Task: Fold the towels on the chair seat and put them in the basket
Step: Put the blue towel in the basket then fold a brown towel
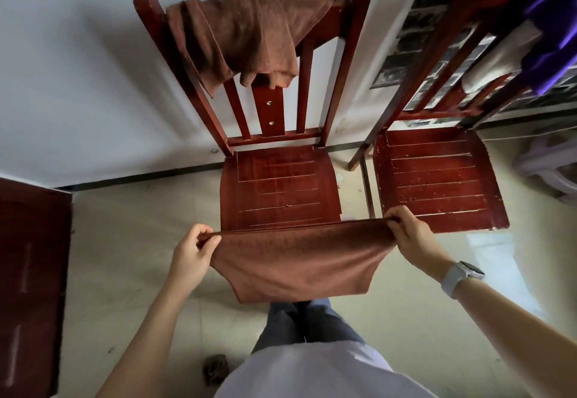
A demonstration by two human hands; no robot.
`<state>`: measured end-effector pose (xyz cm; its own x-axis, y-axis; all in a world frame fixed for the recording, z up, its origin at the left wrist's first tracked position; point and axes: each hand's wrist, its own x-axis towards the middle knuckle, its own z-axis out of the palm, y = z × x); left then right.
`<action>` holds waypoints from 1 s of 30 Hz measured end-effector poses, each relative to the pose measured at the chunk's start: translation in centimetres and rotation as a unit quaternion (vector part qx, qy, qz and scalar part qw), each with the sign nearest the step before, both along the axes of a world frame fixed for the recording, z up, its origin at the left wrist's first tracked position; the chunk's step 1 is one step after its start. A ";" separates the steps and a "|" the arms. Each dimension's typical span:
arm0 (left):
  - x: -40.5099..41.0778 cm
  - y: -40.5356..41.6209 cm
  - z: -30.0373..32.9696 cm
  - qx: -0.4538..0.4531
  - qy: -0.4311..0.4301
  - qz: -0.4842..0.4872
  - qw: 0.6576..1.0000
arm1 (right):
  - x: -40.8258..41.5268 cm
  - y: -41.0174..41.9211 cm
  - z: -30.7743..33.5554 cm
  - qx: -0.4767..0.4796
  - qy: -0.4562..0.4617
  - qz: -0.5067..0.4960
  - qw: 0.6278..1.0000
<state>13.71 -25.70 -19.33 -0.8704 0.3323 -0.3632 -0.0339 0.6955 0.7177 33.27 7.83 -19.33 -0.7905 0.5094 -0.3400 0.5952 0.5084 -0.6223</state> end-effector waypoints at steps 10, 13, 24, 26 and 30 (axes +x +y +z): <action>-7.6 4.0 -6.4 -0.053 0.000 -0.019 0.998 | -8.7 3.4 -6.1 -0.002 -0.053 -0.057 0.997; -10.7 5.0 -10.0 -0.076 0.004 -0.045 0.996 | -12.1 5.2 -9.1 0.027 -0.067 -0.018 0.997; -19.2 8.6 -19.6 -0.127 0.133 -0.080 0.980 | -20.0 8.8 -17.2 0.100 -0.037 0.023 0.994; -19.9 9.1 -19.8 -0.141 0.174 -0.066 0.972 | -20.9 8.8 -17.8 0.122 -0.012 0.013 0.992; -20.7 10.1 -19.1 -0.138 0.224 -0.033 0.964 | -22.0 8.5 -18.1 0.139 0.041 -0.043 0.988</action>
